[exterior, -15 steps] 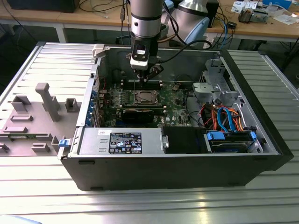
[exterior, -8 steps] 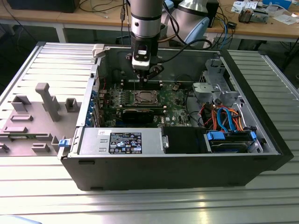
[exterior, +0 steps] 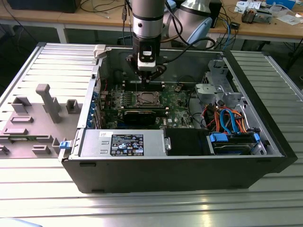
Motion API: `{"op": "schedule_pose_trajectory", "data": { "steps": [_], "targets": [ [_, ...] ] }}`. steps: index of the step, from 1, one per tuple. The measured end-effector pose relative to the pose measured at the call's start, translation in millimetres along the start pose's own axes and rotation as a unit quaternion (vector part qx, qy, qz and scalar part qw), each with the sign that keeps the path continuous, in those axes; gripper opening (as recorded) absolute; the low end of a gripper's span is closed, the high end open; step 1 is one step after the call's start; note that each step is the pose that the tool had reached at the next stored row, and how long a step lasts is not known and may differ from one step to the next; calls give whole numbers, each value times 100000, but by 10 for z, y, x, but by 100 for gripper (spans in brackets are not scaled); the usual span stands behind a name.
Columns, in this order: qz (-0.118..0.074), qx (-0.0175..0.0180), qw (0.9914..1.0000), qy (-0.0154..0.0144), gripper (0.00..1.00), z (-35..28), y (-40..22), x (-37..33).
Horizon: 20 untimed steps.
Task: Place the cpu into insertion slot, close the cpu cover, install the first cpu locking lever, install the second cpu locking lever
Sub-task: 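Install the first cpu locking lever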
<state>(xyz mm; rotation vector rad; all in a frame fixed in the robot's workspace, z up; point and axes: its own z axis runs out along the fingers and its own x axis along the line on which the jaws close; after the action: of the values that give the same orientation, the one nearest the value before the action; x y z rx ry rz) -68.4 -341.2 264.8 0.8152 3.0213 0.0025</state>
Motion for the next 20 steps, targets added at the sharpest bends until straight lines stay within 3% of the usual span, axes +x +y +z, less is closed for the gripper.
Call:
{"op": "schedule_pose_trajectory", "data": {
  "steps": [4, 17, 20],
  "targets": [
    [-1204, -12, 99993, 7, 11, 0, 0, 0],
    [-1418, -17, 99990, 5, 11, 0, 0, 0],
    [-2334, -30, 99973, 10, 11, 0, 0, 0]
  ]
}}
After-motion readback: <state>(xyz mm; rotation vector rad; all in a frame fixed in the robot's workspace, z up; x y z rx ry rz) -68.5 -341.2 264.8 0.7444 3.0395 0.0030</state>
